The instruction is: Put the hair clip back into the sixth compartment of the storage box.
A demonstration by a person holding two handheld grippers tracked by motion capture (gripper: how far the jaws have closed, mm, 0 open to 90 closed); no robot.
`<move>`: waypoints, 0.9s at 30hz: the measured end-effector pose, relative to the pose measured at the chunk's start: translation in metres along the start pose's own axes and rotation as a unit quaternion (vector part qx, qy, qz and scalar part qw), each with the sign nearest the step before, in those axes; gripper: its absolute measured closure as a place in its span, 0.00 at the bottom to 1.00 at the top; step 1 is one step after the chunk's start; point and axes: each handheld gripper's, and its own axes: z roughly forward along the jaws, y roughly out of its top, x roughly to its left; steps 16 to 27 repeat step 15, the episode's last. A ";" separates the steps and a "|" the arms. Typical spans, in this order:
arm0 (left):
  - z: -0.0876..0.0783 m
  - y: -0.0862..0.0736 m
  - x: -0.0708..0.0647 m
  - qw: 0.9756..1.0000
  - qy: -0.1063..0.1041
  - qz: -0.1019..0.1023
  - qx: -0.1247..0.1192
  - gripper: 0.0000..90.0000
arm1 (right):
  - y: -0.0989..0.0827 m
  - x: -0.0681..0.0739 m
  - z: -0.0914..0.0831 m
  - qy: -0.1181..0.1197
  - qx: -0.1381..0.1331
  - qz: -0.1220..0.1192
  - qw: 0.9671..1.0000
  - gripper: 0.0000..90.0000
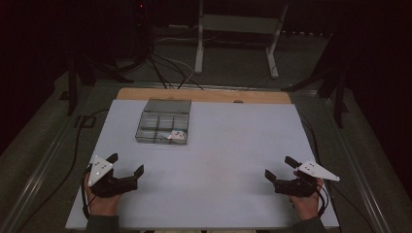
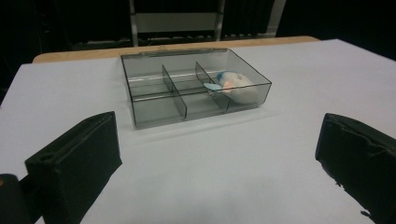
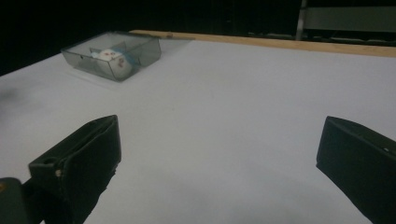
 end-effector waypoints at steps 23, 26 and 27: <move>-0.008 -0.006 0.001 1.000 0.026 -0.008 0.000 0.01 | -0.006 0.023 0.011 -0.021 0.052 -0.044 0.997 0.00; -0.008 -0.006 0.001 1.000 0.026 -0.008 0.000 0.01 | -0.006 0.023 0.011 -0.021 0.052 -0.044 0.997 0.00; -0.008 -0.006 0.001 1.000 0.026 -0.008 0.000 0.01 | -0.006 0.023 0.011 -0.021 0.052 -0.044 0.997 0.00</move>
